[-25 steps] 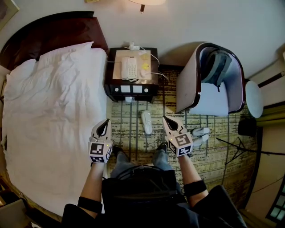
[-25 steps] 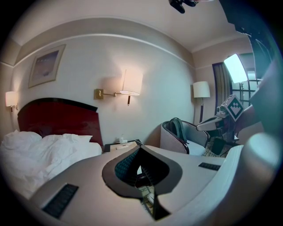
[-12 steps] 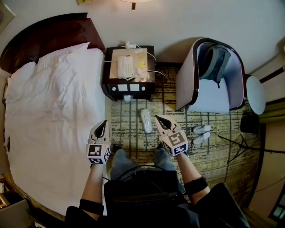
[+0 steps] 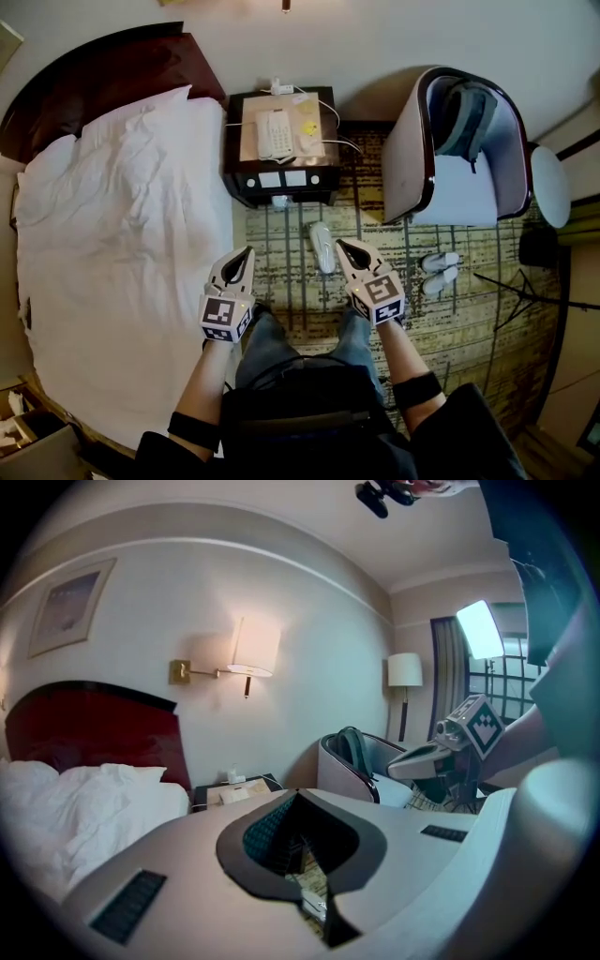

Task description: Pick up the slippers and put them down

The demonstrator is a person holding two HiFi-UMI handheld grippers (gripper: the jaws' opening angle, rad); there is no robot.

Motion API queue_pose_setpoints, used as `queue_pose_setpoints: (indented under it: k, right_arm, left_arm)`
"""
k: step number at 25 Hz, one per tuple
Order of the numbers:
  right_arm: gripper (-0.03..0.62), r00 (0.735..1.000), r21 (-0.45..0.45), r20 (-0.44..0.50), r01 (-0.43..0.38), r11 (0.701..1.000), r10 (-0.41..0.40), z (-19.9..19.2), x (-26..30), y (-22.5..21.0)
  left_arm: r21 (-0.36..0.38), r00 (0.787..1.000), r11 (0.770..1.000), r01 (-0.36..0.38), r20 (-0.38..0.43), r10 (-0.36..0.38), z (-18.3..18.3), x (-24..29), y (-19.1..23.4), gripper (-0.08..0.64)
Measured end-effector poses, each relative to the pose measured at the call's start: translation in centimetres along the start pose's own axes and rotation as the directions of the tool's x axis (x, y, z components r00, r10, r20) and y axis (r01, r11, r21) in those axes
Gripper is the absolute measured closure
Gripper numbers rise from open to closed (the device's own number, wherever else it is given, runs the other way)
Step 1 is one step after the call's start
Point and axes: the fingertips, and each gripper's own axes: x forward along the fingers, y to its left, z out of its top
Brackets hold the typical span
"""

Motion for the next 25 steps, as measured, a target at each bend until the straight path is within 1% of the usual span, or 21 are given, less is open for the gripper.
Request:
queue_pose_setpoints:
  k: [3,6,9,12,15,17,18,22,25]
  right_arm:
    - [0.591,1.000,0.013,-0.024,0.001,1.000,-0.001,-1.6,1.2,1.1]
    - [0.592,0.999,0.027,-0.042,0.002,1.000,-0.001,-3.3,2.7,1.0]
    - [0.592,0.997,0.038,-0.074,-0.003,0.999,0.006,-5.1,4.3,1.1]
    - [0.592,0.995,0.054,-0.094,0.020,0.998,-0.015,-7.8,6.0,0.6]
    - [0.591,0.995,0.081,-0.102,0.019,0.997,-0.011,-10.1,8.5,0.0]
    - [0.592,0.993,0.087,-0.117,0.020,0.996,-0.009,-11.6,10.4,-0.5]
    - [0.592,0.992,0.082,-0.124,0.019,0.996,-0.009,-12.3,11.5,-0.7]
    - [0.592,0.990,0.054,-0.142,-0.001,0.999,0.009,-15.9,16.5,-1.7]
    - [0.591,0.989,0.041,-0.148,-0.021,0.999,0.027,-18.5,20.0,-2.2]
  left_arm:
    - [-0.035,1.000,0.999,0.015,-0.023,-0.015,-1.6,0.5,0.7,0.557]
    - [-0.053,0.998,0.998,0.035,-0.053,-0.038,-3.4,1.9,1.2,0.557]
    - [-0.101,0.995,0.994,0.040,-0.088,-0.049,-6.3,3.5,1.7,0.557]
    - [-0.153,0.990,0.986,0.061,-0.119,-0.080,-9.5,5.1,2.0,0.550]
    - [-0.235,0.984,0.969,0.073,-0.143,-0.109,-12.6,7.7,2.3,0.488]
    - [-0.302,0.984,0.952,0.049,-0.148,-0.097,-15.2,9.6,3.2,0.485]
    - [-0.329,0.985,0.944,0.035,-0.150,-0.088,-16.7,10.7,3.7,0.469]
    - [-0.378,0.983,0.926,0.000,-0.169,-0.069,-22.6,15.3,5.3,0.429]
    - [-0.415,0.983,0.910,-0.009,-0.170,-0.068,-27.2,18.6,6.0,0.409]
